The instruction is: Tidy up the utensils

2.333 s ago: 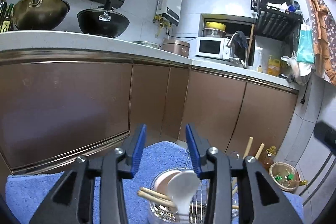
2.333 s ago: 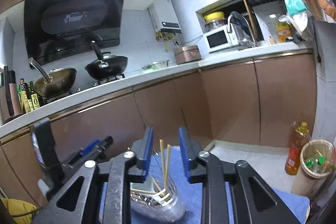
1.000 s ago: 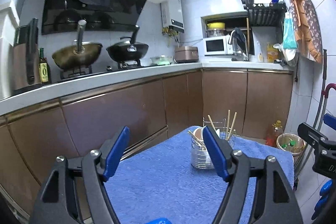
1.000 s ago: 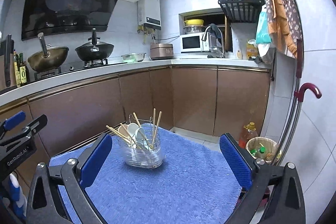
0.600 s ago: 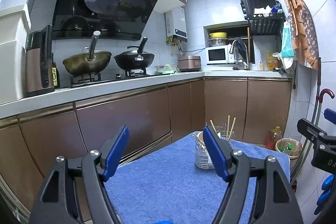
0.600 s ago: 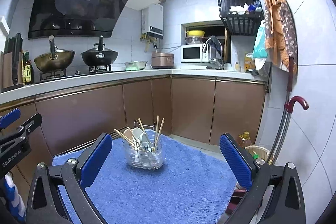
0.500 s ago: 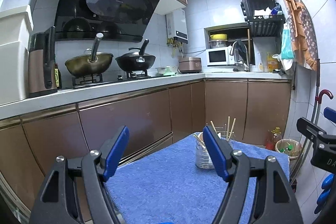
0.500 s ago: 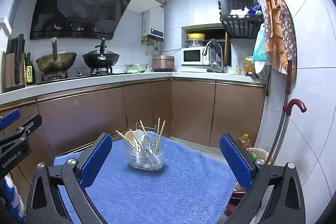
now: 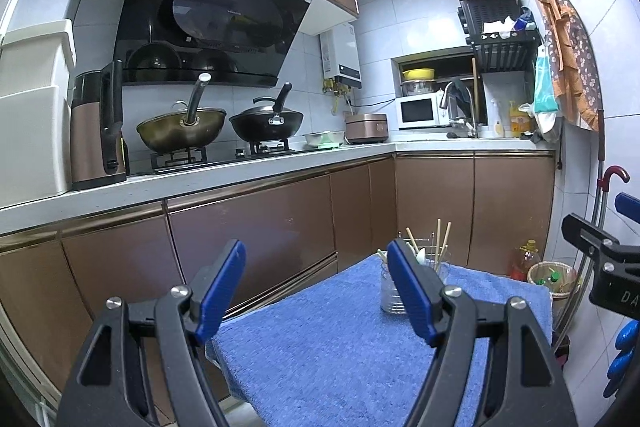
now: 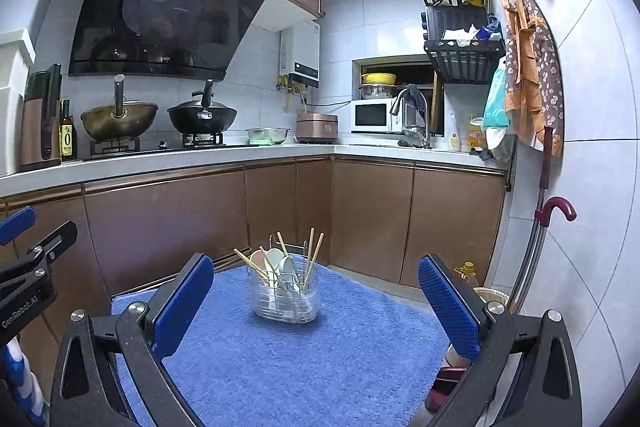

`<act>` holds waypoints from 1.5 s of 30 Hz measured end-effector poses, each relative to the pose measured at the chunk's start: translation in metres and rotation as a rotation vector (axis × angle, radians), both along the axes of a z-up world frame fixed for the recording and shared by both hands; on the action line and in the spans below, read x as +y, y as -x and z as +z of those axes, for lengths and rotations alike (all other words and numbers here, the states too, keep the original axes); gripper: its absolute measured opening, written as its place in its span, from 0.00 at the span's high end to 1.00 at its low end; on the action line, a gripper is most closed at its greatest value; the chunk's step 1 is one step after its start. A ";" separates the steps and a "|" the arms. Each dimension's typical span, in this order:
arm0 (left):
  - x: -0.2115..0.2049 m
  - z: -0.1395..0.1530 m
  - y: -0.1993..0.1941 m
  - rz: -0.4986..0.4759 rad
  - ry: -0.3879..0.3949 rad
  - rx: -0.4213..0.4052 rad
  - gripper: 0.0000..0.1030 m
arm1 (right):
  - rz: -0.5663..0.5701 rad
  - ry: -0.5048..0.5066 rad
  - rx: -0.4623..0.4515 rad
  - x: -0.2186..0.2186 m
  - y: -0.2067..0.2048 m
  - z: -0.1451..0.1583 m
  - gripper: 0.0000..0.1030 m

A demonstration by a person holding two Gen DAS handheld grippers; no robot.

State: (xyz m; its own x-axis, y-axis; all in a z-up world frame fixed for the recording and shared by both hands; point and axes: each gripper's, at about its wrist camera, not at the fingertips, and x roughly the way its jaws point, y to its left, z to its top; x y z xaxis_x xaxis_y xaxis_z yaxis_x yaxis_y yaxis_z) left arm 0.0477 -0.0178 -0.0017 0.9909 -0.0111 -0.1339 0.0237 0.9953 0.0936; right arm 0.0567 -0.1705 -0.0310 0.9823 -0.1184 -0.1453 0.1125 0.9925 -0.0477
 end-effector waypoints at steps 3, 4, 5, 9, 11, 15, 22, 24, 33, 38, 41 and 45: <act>-0.001 -0.001 0.003 0.001 -0.012 0.002 0.30 | 0.000 0.004 -0.003 0.001 0.003 0.000 0.00; -0.001 -0.002 0.004 0.001 -0.013 0.002 0.30 | 0.000 0.005 -0.003 0.002 0.003 0.000 0.00; 0.000 -0.002 0.005 -0.002 -0.014 0.004 0.30 | 0.000 0.004 -0.003 0.002 0.004 0.000 0.00; -0.001 -0.003 0.007 -0.006 -0.023 0.008 0.30 | -0.001 0.007 -0.001 0.003 0.005 0.000 0.00; -0.001 -0.004 0.009 -0.006 -0.024 0.008 0.30 | -0.001 0.006 -0.002 0.003 0.006 -0.001 0.00; -0.002 -0.004 0.009 -0.006 -0.024 0.006 0.30 | -0.001 0.005 -0.003 0.002 0.007 -0.001 0.00; -0.002 -0.003 0.015 -0.010 -0.027 0.001 0.30 | -0.004 0.006 -0.009 0.002 0.013 -0.002 0.00; -0.002 -0.002 0.017 -0.013 -0.028 0.000 0.30 | -0.005 0.004 -0.011 0.001 0.014 -0.001 0.00; -0.004 -0.001 0.020 -0.019 -0.033 0.004 0.30 | -0.006 -0.001 -0.018 -0.002 0.019 0.000 0.00; -0.004 -0.002 0.019 -0.024 -0.033 0.007 0.30 | -0.007 0.001 -0.018 -0.002 0.019 0.000 0.00; -0.004 -0.002 0.018 -0.028 -0.028 0.010 0.30 | -0.010 0.003 -0.018 -0.001 0.019 0.000 0.00; -0.004 -0.002 0.018 -0.027 -0.026 0.014 0.30 | -0.012 0.004 -0.016 -0.002 0.020 -0.001 0.00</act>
State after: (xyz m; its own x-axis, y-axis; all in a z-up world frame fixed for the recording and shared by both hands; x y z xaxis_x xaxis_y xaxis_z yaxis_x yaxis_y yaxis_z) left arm 0.0298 -0.0220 -0.0039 0.9884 -0.0340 -0.1479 0.0519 0.9916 0.1189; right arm 0.0366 -0.1723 -0.0320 0.9831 -0.1304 -0.1289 0.1249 0.9909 -0.0499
